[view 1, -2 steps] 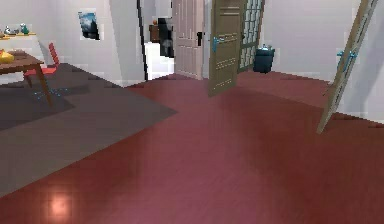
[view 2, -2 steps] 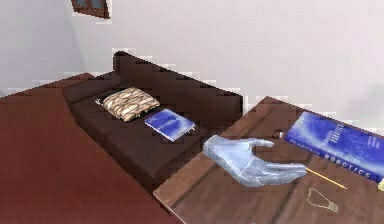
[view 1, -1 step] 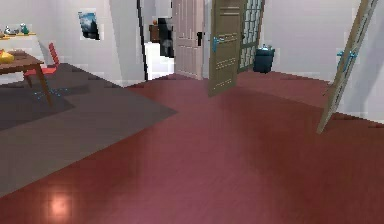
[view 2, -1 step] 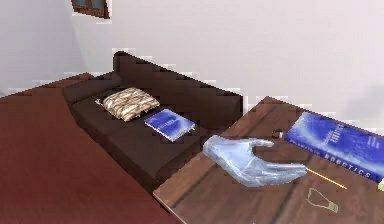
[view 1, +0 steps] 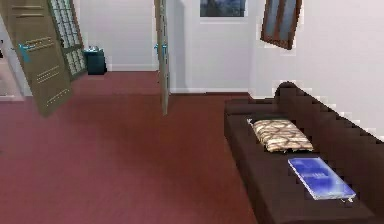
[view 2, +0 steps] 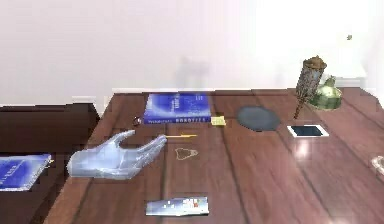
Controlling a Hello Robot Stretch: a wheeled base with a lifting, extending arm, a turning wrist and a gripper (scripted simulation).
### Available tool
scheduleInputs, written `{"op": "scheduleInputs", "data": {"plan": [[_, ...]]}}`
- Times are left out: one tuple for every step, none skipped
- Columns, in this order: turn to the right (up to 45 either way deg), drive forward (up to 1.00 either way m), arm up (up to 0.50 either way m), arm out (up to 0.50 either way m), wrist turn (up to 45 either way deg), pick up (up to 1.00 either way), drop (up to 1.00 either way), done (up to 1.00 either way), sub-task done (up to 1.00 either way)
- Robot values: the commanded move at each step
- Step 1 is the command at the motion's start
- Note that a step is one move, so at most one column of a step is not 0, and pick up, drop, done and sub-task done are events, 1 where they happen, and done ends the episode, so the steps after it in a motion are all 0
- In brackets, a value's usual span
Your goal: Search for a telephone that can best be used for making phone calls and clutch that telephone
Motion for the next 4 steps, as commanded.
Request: {"op": "scheduleInputs", "data": {"plan": [[-45.0, 0.0, 0.0, 0.0, 0.0, 0.0, 0.0, 0.0, 0.0], [-42.0, 0.0, 0.0, 0.0, 0.0, 0.0, 0.0, 0.0, 0.0], [0.0, 0.2, 0.0, 0.0, 0.0, 0.0, 0.0, 0.0, 0.0], [45.0, 0.0, 0.0, 0.0, 0.0, 0.0, 0.0, 0.0, 0.0]]}}
